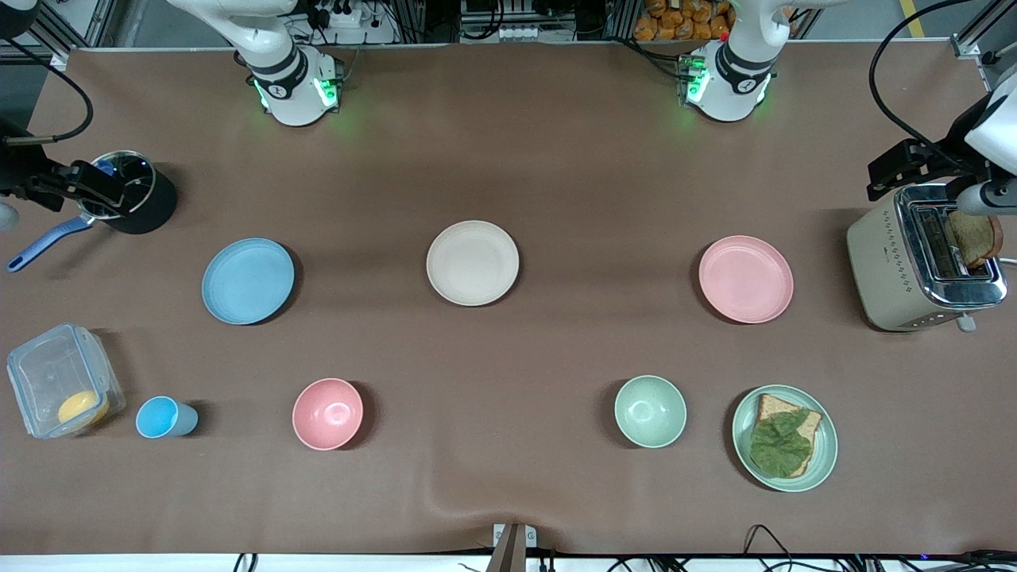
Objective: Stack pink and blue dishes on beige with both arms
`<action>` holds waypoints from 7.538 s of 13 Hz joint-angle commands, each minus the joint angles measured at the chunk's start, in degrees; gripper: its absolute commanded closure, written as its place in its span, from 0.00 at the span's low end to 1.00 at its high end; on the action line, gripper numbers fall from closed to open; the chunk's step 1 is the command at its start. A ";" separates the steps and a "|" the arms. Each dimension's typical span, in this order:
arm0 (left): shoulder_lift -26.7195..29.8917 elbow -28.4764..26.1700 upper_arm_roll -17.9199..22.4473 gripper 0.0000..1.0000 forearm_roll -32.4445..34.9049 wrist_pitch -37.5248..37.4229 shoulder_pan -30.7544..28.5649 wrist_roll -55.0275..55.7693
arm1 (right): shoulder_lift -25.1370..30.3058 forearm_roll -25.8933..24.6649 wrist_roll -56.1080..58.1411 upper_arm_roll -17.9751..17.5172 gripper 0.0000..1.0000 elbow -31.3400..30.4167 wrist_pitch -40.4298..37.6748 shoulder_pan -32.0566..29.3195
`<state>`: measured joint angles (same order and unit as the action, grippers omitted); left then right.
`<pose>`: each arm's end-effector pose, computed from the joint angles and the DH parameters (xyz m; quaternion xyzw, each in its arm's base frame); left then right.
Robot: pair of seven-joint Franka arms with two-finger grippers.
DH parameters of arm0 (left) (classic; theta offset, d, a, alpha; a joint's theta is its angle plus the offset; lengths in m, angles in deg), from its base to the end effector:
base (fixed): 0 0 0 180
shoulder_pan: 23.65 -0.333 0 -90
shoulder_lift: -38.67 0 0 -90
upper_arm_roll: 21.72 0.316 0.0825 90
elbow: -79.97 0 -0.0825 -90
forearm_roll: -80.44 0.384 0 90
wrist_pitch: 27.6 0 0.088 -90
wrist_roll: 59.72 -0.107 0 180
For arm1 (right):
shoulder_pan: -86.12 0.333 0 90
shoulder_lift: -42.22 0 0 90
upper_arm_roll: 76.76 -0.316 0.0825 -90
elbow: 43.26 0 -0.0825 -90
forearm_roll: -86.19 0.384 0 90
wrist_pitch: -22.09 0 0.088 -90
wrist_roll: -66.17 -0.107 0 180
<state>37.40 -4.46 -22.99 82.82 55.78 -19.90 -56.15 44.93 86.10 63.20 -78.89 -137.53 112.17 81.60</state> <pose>0.5481 -0.0431 0.6478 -0.9995 0.0107 0.0187 0.0219 0.5383 -0.0222 0.6153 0.9988 -0.0468 -0.0129 0.0017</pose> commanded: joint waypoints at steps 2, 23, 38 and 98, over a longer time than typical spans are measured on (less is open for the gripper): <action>0.92 0.05 -0.05 0.00 0.70 -0.85 -0.06 -0.75 | 0.28 -0.18 0.34 -0.33 0.00 0.49 -0.78 -0.40; 1.27 -16.98 -0.22 0.00 0.70 12.75 -1.91 0.21 | 0.37 -0.18 0.34 -0.33 0.00 0.49 -0.87 -0.31; -7.77 -35.20 -0.31 0.00 0.70 37.38 -6.03 -1.11 | 0.37 -0.18 0.34 -0.33 0.00 0.49 -0.96 -0.31; -34.85 -6.89 -27.12 1.00 -11.43 37.02 15.93 46.70 | -23.80 8.26 18.81 -0.94 1.00 -0.49 3.19 -9.37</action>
<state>4.66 -12.63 -50.51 72.40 91.20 -5.80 -10.96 21.09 93.63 84.43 -79.65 -141.01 118.64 71.10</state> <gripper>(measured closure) 0.956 0.965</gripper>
